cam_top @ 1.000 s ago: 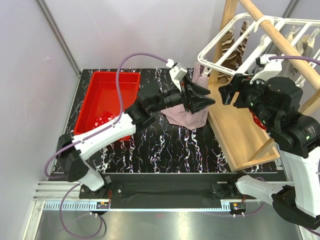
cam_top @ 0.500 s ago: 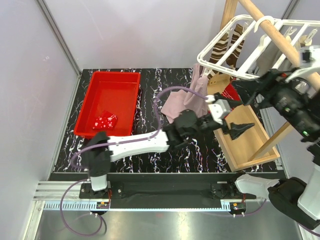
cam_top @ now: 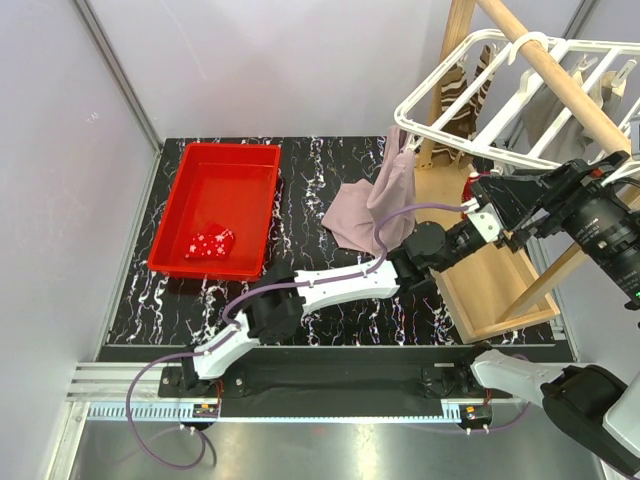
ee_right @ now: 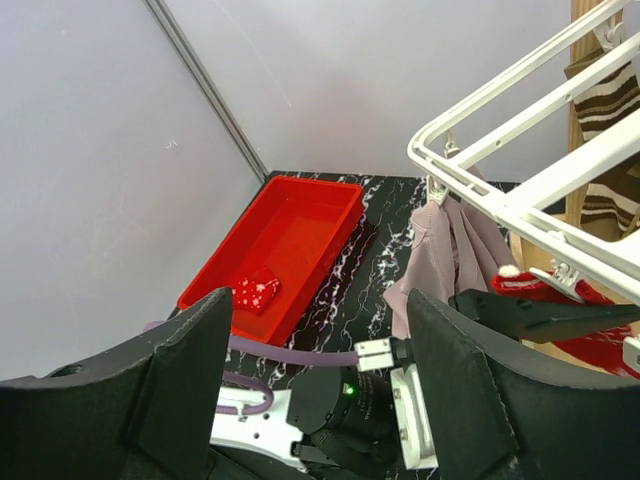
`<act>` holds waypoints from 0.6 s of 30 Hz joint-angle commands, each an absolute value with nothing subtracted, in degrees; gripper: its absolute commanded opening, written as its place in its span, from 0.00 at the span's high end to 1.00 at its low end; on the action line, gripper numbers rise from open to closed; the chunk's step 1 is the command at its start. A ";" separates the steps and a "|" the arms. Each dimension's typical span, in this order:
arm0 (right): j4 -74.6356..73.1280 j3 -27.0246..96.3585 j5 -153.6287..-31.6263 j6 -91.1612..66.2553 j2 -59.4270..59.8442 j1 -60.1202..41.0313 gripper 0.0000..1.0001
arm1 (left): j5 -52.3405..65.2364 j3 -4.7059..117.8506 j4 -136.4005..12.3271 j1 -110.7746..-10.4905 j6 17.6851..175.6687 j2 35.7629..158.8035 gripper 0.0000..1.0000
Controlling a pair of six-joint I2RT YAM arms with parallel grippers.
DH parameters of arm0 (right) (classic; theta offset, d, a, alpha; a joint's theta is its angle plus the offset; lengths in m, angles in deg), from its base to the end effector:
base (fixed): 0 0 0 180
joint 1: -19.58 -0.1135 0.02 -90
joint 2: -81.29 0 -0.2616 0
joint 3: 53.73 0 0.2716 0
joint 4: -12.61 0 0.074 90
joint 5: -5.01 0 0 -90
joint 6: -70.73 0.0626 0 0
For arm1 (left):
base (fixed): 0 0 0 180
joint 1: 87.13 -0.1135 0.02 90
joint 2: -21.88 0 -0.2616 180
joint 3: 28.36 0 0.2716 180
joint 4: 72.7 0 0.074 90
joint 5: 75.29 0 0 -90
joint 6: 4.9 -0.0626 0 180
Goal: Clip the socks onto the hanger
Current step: Open the clamp at the hanger.
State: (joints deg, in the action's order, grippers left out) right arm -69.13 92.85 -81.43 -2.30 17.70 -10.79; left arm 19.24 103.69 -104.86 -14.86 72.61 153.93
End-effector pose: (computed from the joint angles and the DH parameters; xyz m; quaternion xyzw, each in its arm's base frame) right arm 0.0652 0.0337 0.6203 -0.0595 0.6968 0.2669 0.6631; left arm 0.1820 -0.5531 0.3804 0.3002 0.3803 -0.4193 0.7678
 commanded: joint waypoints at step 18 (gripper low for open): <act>-71.78 88.67 -77.61 -4.24 21.52 -11.18 0.26 | 21.21 109.49 -109.68 -14.89 76.48 153.19 0.90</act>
